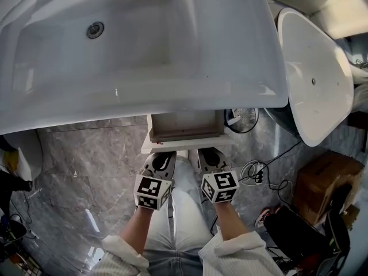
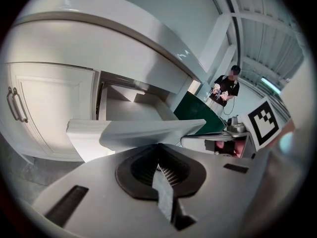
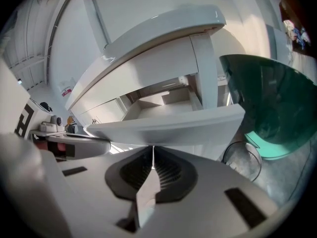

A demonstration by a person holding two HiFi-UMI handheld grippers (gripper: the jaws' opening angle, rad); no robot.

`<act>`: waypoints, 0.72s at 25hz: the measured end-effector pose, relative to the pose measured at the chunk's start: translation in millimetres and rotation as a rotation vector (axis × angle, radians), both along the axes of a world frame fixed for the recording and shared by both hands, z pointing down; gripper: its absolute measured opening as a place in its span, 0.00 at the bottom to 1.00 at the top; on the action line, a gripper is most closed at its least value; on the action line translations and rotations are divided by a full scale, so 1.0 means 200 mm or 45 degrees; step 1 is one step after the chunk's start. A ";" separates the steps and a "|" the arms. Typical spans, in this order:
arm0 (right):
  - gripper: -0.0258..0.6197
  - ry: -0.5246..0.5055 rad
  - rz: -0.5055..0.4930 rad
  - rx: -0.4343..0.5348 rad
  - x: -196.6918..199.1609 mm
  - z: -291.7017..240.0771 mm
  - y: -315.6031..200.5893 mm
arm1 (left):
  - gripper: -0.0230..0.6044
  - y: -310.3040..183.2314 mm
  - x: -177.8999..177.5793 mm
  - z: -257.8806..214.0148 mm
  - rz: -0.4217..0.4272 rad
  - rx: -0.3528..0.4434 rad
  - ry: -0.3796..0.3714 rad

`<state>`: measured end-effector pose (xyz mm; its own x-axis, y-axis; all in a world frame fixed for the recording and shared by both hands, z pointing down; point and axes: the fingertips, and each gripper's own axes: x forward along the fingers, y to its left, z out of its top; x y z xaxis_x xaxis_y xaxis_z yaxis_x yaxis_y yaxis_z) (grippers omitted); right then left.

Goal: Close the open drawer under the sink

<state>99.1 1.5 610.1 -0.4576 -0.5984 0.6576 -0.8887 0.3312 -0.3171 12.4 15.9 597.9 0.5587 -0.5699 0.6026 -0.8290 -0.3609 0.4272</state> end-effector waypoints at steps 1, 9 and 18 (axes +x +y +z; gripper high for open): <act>0.06 0.003 0.004 0.006 0.00 0.00 0.00 | 0.06 0.00 0.00 0.00 -0.001 0.002 0.002; 0.06 0.004 0.053 0.049 -0.02 -0.04 -0.14 | 0.06 -0.14 -0.03 -0.04 -0.031 0.060 0.013; 0.06 0.018 0.064 0.079 -0.04 -0.06 -0.30 | 0.06 -0.31 -0.06 -0.06 0.024 0.093 -0.021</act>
